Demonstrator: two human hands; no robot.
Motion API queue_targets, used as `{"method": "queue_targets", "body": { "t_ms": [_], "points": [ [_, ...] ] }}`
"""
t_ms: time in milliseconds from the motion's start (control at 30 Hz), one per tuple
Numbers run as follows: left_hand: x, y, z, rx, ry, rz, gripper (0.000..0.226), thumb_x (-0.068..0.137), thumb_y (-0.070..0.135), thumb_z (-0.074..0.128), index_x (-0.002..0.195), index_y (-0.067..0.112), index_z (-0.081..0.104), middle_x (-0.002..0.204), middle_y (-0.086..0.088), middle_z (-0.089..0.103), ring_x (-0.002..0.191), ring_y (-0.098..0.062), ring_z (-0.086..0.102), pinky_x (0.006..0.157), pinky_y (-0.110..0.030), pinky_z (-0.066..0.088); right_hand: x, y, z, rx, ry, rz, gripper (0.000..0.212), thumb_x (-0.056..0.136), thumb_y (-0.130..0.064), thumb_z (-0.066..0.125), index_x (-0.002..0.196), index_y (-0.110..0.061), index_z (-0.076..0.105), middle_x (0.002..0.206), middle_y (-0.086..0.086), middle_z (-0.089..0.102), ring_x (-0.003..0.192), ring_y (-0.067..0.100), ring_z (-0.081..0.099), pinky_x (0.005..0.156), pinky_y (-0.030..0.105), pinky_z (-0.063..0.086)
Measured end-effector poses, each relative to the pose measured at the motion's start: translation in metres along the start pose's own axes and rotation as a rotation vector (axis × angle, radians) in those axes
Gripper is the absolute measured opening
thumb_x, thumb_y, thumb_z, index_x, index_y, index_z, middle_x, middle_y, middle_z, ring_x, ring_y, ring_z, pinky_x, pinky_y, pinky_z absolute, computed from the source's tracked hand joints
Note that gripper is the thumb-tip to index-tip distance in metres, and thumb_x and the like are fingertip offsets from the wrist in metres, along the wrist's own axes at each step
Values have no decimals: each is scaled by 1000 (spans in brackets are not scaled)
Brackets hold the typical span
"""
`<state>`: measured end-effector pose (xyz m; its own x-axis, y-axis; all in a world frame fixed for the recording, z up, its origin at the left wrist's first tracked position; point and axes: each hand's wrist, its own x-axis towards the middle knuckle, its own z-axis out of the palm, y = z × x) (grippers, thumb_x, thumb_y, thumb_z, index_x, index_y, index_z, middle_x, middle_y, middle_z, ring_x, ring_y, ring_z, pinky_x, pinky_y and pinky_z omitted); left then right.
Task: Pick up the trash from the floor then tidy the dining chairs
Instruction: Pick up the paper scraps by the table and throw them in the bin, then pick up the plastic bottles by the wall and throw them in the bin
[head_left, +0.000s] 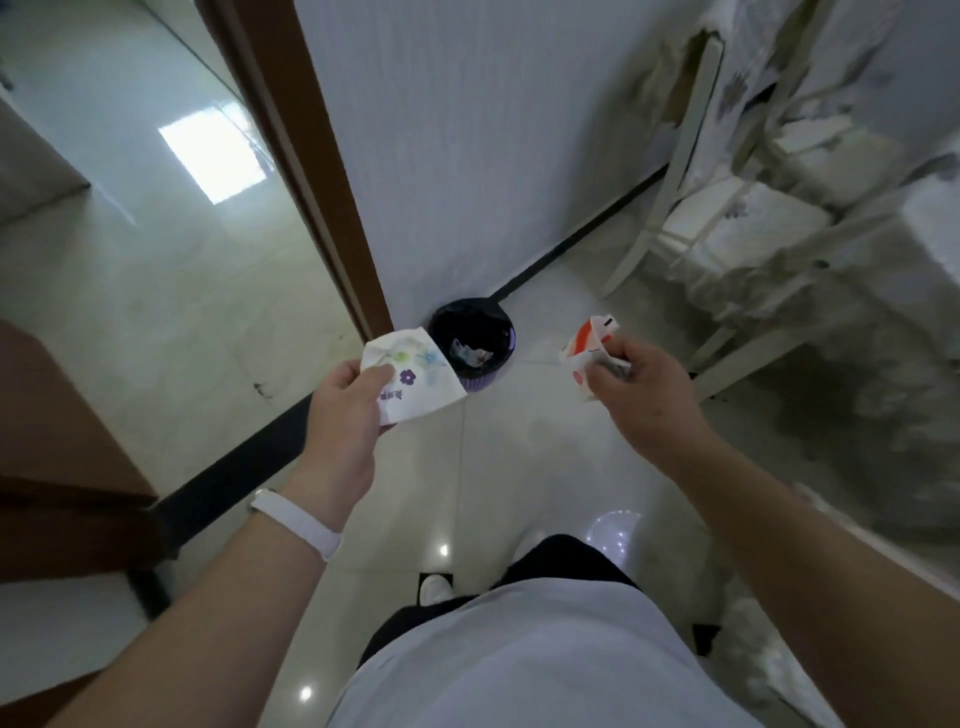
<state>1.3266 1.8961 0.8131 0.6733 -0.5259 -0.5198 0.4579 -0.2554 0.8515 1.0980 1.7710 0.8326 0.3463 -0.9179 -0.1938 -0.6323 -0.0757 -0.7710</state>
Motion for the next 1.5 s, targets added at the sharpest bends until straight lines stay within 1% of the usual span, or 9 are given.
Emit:
{"method": "queue_targets", "body": {
  "t_ms": [100,233,367,600,833,1033,1267,1367,1500],
  "points": [
    [47,8,29,55,-3,-11,10,94,10,59,88,17,60,81,-1,70,64,-9,66,56,-24,50,44,8,7,34,6,50,28,85,-43,57,89,-17,65,83,7,66,68,24,60,66,44,53],
    [109,21,70,118,17,-54,9,94,11,60,89,18,61,80,1,72,72,-14,68,71,-35,56,120,25,21,32,-66,127,15,93,-32,59,93,-18,65,86,4,65,66,18,55,62,34,45],
    [169,45,110,226,53,-88,4,93,14,61,96,14,64,96,-9,74,90,-28,70,85,-46,56,208,30,34,82,-143,168,11,91,-29,62,88,-19,65,75,-3,61,62,13,52,57,27,40],
    [269,79,187,313,36,-89,12,93,13,62,104,10,66,105,-14,73,95,-29,71,80,-41,58,325,24,43,28,-238,196,7,91,-29,62,87,-24,61,71,-10,54,58,5,48,54,24,33],
    [358,62,211,473,-3,-111,2,86,20,66,86,18,65,101,-18,72,96,-39,68,82,-48,56,394,42,83,10,-274,274,4,94,-30,60,91,-27,58,74,-16,54,64,0,51,52,16,31],
    [450,-10,217,585,-62,-216,8,92,15,60,94,21,64,102,-10,72,97,-29,69,89,-50,57,433,108,173,55,-211,426,8,94,-27,59,86,-24,56,71,-12,53,64,4,50,49,9,32],
    [561,-131,228,754,-174,-225,8,88,22,62,93,27,65,99,-4,72,94,-24,70,89,-52,57,462,212,284,85,-121,550,19,92,-31,57,75,-27,50,68,-10,52,62,12,52,58,28,42],
    [602,-196,229,824,-212,-230,15,88,22,61,101,22,67,99,-2,72,94,-20,69,87,-44,58,470,263,331,20,-169,568,13,94,-32,56,93,-21,61,80,-8,59,77,16,59,69,31,47],
    [643,-263,224,961,-286,-173,14,95,20,57,108,17,62,93,7,65,83,-7,62,66,-22,50,480,313,376,-43,-245,497,16,96,-28,52,96,-14,59,76,-6,53,70,15,52,57,28,34]
  ]
}}
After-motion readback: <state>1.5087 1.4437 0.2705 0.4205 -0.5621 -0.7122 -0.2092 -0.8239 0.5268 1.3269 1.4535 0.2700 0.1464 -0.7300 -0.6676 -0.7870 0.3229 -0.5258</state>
